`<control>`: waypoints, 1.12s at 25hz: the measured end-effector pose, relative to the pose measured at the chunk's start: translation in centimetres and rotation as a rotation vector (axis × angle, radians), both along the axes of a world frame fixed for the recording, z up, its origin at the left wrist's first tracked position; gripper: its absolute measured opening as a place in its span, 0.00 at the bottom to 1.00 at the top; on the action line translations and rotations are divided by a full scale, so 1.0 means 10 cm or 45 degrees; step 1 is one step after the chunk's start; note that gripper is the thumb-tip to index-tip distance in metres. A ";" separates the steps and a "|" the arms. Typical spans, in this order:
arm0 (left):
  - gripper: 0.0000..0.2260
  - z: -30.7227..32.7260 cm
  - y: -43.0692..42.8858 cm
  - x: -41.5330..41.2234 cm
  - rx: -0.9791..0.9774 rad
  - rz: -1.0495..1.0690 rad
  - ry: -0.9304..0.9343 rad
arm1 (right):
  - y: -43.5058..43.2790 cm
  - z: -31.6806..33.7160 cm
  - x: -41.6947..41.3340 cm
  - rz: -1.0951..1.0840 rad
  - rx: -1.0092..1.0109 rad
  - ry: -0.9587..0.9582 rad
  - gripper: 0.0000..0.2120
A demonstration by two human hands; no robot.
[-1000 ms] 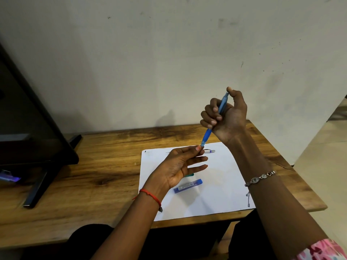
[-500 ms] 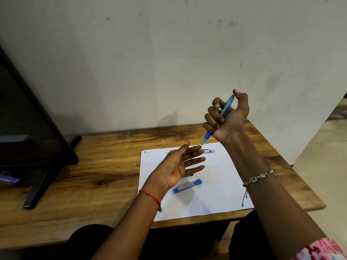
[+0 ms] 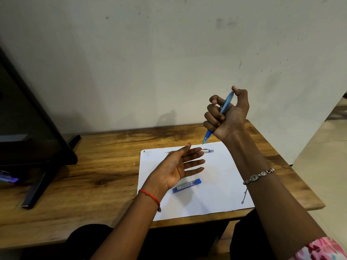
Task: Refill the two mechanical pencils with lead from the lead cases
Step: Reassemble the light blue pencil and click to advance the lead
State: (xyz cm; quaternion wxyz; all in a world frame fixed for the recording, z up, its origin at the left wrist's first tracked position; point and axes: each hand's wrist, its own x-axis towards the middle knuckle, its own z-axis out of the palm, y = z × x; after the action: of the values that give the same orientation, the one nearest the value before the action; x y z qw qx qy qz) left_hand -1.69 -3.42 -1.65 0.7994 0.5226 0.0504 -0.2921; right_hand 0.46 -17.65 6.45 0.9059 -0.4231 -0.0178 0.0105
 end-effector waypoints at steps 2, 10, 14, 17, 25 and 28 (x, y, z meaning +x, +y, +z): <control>0.13 0.00 0.00 0.00 0.007 -0.004 -0.007 | 0.00 0.01 -0.01 -0.001 -0.008 -0.004 0.28; 0.12 -0.01 0.00 0.01 0.012 -0.014 -0.021 | 0.01 0.05 -0.02 0.028 -0.037 -0.021 0.28; 0.11 -0.02 0.01 0.00 -0.001 -0.024 -0.025 | 0.02 0.07 -0.02 0.040 -0.045 -0.015 0.28; 0.10 -0.02 0.01 0.00 0.002 -0.030 -0.028 | 0.02 0.07 -0.02 0.041 -0.058 -0.015 0.27; 0.10 -0.02 0.01 0.00 -0.004 -0.040 -0.033 | 0.04 0.09 -0.03 0.053 -0.088 -0.020 0.27; 0.10 -0.02 0.01 0.00 -0.003 -0.040 -0.033 | 0.04 0.09 -0.03 0.045 -0.087 -0.025 0.28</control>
State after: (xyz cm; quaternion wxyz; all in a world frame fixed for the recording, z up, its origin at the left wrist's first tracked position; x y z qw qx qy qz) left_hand -1.70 -3.34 -1.86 0.7959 0.5260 0.0315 -0.2981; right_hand 0.15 -17.27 7.40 0.8904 -0.4534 -0.0337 0.0229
